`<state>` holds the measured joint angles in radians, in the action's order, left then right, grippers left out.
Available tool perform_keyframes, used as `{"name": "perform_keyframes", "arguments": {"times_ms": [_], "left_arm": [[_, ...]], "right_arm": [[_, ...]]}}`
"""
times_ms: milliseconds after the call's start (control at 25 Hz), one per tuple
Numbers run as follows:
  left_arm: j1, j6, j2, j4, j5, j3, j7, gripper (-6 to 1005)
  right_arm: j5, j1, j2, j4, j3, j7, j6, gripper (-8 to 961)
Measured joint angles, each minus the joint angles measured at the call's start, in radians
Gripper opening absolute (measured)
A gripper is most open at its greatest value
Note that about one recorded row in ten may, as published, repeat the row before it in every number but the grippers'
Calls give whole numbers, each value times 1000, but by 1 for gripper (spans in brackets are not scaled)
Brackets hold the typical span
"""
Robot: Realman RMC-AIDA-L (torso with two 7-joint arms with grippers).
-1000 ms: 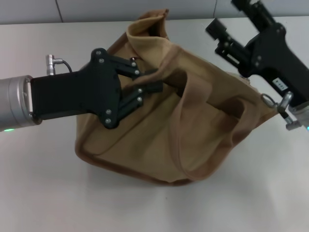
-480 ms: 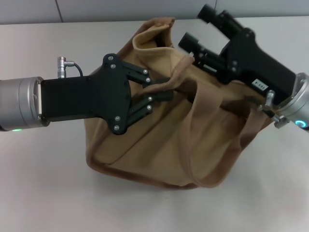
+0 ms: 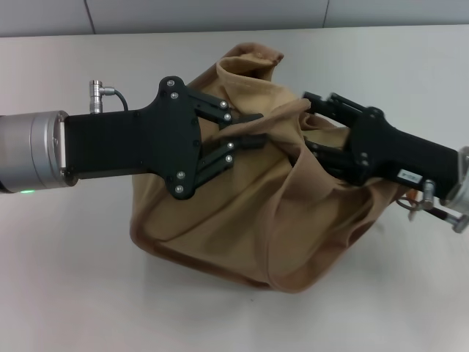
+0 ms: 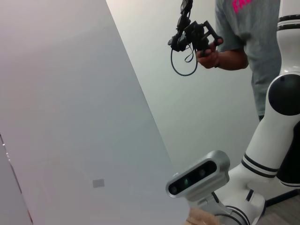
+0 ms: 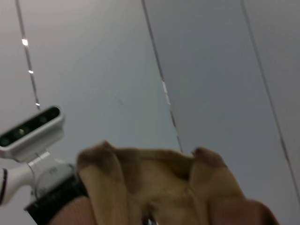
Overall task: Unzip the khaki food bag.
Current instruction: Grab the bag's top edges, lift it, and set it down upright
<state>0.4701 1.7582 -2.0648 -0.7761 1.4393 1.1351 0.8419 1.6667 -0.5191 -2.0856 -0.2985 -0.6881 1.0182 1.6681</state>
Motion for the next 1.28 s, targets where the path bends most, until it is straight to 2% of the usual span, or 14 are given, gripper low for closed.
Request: {"name": "perform_keyframes", "arguments": {"times_ms": [280,480,520,680,800,920,1080,1160,1200,1280], "left_arm": [[5,2,0,-1,0,0,-25,85],[11,0,0,-1,-1,7,-30,85],[11,0,0,-1,-1,7,-30,84],[15,4,0,3,1,10,-41,84],[16,4,-1,0,7,14,-41,84],[16,4,-1,0,8,19,-41,84],[16,5,0,-1,9,20,-41,84],[16,5,0,-1,10,20,-41,84],[16,5,0,-1,11,20,-41,84],[17,4,0,-1,13,17,-42,84]], "right_arm": [[50,64,-1,-84,9,54,2,845],[-82,102,-2,-45,32,-19,73,843],[-149,95,-3,-14,24,-53,88,843],[-156,46,-4,31,21,-79,92,843],[-146,-21,-4,77,22,-103,79,843],[-133,-46,-4,78,18,-102,73,844],[-125,-73,0,49,-46,-59,67,844],[-124,-66,2,-2,-117,-7,45,844],[-111,-43,3,-74,-190,57,13,844],[-98,-32,3,-103,-214,85,-3,844]]}}
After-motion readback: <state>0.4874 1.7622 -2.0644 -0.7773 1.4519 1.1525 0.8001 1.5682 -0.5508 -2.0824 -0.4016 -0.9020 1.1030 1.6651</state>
